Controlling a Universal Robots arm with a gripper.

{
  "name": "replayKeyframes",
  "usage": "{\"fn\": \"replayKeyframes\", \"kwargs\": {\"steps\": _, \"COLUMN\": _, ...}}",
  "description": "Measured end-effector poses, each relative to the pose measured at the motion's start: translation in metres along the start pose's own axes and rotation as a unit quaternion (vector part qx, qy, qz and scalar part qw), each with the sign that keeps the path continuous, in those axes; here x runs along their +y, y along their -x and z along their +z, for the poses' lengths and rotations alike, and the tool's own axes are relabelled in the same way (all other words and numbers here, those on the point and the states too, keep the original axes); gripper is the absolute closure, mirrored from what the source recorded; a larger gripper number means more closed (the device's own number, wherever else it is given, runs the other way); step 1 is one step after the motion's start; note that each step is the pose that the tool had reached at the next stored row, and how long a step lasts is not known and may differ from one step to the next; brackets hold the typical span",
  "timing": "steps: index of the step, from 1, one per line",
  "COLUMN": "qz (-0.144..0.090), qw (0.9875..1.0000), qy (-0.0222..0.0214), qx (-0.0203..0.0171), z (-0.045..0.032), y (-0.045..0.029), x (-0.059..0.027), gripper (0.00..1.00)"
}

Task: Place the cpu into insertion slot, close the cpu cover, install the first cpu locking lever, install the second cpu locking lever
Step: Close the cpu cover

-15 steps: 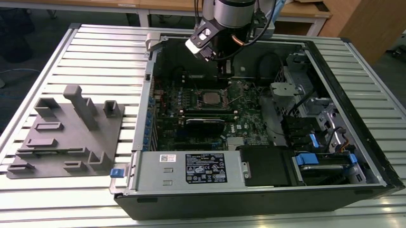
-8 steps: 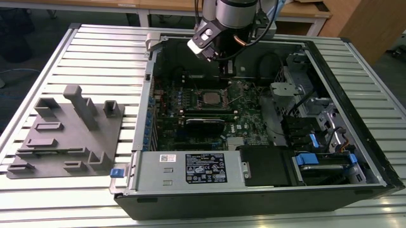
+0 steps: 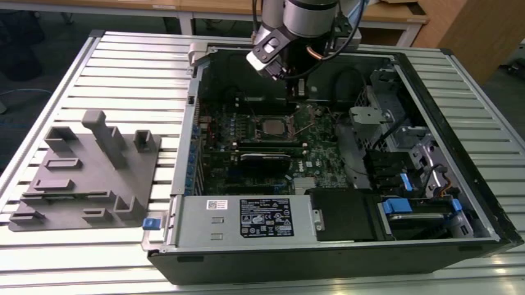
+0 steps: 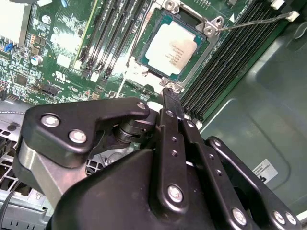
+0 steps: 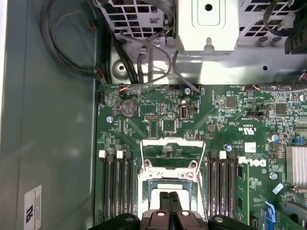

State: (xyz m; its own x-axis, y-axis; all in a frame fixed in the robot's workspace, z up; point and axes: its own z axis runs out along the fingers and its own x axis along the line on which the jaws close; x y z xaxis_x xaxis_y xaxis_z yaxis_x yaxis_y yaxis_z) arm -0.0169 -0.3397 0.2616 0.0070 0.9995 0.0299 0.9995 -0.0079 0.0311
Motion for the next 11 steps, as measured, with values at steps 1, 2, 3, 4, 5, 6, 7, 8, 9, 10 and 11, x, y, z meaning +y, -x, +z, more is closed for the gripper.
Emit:
{"fn": "replayKeyframes", "kwargs": {"steps": 1, "qz": 0.000, "qw": 1.0000, "qy": 0.0000, "qx": 0.0000, "z": 0.0001, "y": 0.0000, "x": 0.0008, "gripper": 0.89}}
{"fn": "replayKeyframes", "kwargs": {"steps": 2, "qz": 0.000, "qw": 1.0000, "qy": 0.0000, "qx": 0.0000, "z": 0.0003, "y": 0.0000, "x": 0.0016, "gripper": 0.89}}
{"fn": "replayKeyframes", "kwargs": {"steps": 3, "qz": 0.000, "qw": 1.0000, "qy": 0.0000, "qx": 0.0000, "z": 0.0004, "y": 0.0000, "x": 0.0024, "gripper": 0.89}}
{"fn": "replayKeyframes", "kwargs": {"steps": 4, "qz": 0.000, "qw": 1.0000, "qy": 0.0000, "qx": 0.0000, "z": 0.0006, "y": 0.0000, "x": 0.0032, "gripper": 0.89}}
{"fn": "replayKeyframes", "kwargs": {"steps": 5, "qz": 0.000, "qw": 1.0000, "qy": 0.0000, "qx": 0.0000, "z": 0.0008, "y": 0.0000, "x": 0.0040, "gripper": 0.89}}
{"fn": "replayKeyframes", "kwargs": {"steps": 6, "qz": 0.000, "qw": 1.0000, "qy": 0.0000, "qx": 0.0000, "z": 0.0009, "y": 0.0000, "x": 0.0047, "gripper": 0.89}}
{"fn": "replayKeyframes", "kwargs": {"steps": 7, "qz": 0.000, "qw": 1.0000, "qy": 0.0000, "qx": 0.0000, "z": 0.0010, "y": 0.0000, "x": 0.0053, "gripper": 0.89}}
{"fn": "replayKeyframes", "kwargs": {"steps": 8, "qz": 0.000, "qw": 1.0000, "qy": 0.0000, "qx": 0.0000, "z": 0.0010, "y": 0.0000, "x": 0.0057, "gripper": 0.89}}
{"fn": "replayKeyframes", "kwargs": {"steps": 9, "qz": 0.000, "qw": 1.0000, "qy": 0.0000, "qx": 0.0000, "z": 0.0011, "y": 0.0000, "x": 0.0059, "gripper": 0.89}}
{"fn": "replayKeyframes", "kwargs": {"steps": 10, "qz": 0.000, "qw": 1.0000, "qy": 0.0000, "qx": 0.0000, "z": 0.0011, "y": 0.0000, "x": 0.0059, "gripper": 0.89}}
{"fn": "replayKeyframes", "kwargs": {"steps": 11, "qz": 0.000, "qw": 1.0000, "qy": 0.0000, "qx": 0.0000, "z": 0.0012, "y": 0.0000, "x": 0.0059, "gripper": 0.89}}
